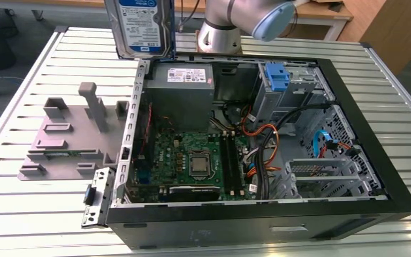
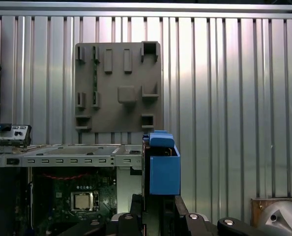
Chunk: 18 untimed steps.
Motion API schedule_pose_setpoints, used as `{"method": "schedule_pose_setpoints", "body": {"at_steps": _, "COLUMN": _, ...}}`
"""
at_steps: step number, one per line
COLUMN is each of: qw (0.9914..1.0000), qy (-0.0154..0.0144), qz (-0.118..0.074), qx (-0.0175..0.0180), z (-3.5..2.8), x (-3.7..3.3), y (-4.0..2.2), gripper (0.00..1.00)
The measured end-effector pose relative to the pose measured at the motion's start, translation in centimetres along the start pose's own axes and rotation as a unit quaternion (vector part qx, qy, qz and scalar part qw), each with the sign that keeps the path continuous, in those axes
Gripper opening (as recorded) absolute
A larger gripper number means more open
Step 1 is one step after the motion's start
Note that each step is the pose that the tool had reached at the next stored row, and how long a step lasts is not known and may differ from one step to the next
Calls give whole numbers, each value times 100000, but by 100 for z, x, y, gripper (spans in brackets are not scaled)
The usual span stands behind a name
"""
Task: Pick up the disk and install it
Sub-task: 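Pick up the disk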
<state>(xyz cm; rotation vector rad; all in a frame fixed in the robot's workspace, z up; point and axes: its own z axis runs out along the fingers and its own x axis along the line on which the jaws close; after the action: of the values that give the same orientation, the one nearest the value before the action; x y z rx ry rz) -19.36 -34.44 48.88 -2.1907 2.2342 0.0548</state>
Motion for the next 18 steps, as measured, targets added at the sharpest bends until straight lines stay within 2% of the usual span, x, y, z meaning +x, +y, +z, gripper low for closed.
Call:
{"method": "schedule_pose_setpoints", "body": {"at_steps": 12, "qw": 100000, "qy": 1, "qz": 0, "qx": -2, "z": 2, "x": -10, "y": -129, "gripper": 35}}
{"method": "schedule_pose_setpoints", "body": {"at_steps": 18, "qw": 100000, "qy": 2, "qz": 0, "qx": -4, "z": 2, "x": -19, "y": -215, "gripper": 35}}
